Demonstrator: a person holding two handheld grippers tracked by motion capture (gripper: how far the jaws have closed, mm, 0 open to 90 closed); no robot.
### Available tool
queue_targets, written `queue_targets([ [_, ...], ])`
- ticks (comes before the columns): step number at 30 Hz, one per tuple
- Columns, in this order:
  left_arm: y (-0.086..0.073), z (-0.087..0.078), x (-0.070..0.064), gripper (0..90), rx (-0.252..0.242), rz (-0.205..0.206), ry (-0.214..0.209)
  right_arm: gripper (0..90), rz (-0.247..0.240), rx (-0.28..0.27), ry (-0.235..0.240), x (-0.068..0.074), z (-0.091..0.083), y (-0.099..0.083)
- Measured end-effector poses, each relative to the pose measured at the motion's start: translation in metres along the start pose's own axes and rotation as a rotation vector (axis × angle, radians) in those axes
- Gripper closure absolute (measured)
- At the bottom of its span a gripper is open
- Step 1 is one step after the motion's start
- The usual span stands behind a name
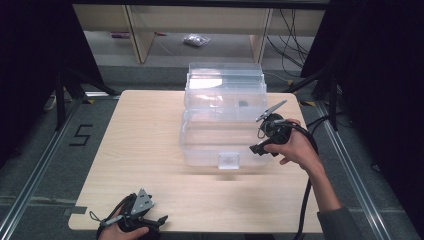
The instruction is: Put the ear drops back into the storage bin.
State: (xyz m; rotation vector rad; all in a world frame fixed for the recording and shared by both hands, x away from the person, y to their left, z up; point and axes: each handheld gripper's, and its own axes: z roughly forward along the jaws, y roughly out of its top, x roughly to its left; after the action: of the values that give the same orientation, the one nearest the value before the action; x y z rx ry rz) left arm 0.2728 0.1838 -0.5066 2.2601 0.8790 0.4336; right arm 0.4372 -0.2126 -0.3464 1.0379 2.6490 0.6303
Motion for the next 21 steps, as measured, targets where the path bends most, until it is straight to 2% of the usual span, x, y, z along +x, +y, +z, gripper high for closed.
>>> queue_targets([
  [4, 0.000, -0.001, 0.001, 15.4, 0.000, 0.008, 0.000, 22.7, -0.013, -0.020, 0.000, 0.003, -0.003, -0.004],
  [7, 0.000, -0.001, 0.001, 15.4, 0.003, 0.011, -0.001, 22.7, 0.009, -0.019, -0.002, 0.006, -0.003, -0.006],
  [10, 0.000, -0.001, 0.000, 15.4, -0.005, 0.002, 0.000, 22.7, -0.010, -0.026, 0.007, 0.008, -0.004, -0.009],
  [11, 0.000, -0.001, 0.000, 15.4, 0.003, 0.011, -0.001, 22.7, -0.026, -0.037, 0.001, 0.010, -0.003, -0.010],
  [14, 0.000, -0.001, 0.000, 15.3, 0.003, 0.009, -0.002, 22.7, -0.033, -0.056, 0.014, 0.016, -0.004, -0.015],
  [19, 0.000, -0.001, 0.000, 15.3, -0.001, 0.008, 0.000, 22.5, -0.022, -0.092, 0.033, 0.023, -0.005, -0.023],
  [21, 0.000, 0.000, -0.002, 15.4, -0.018, -0.014, -0.010, 22.4, -0.018, -0.093, 0.030, 0.026, -0.005, -0.024],
])
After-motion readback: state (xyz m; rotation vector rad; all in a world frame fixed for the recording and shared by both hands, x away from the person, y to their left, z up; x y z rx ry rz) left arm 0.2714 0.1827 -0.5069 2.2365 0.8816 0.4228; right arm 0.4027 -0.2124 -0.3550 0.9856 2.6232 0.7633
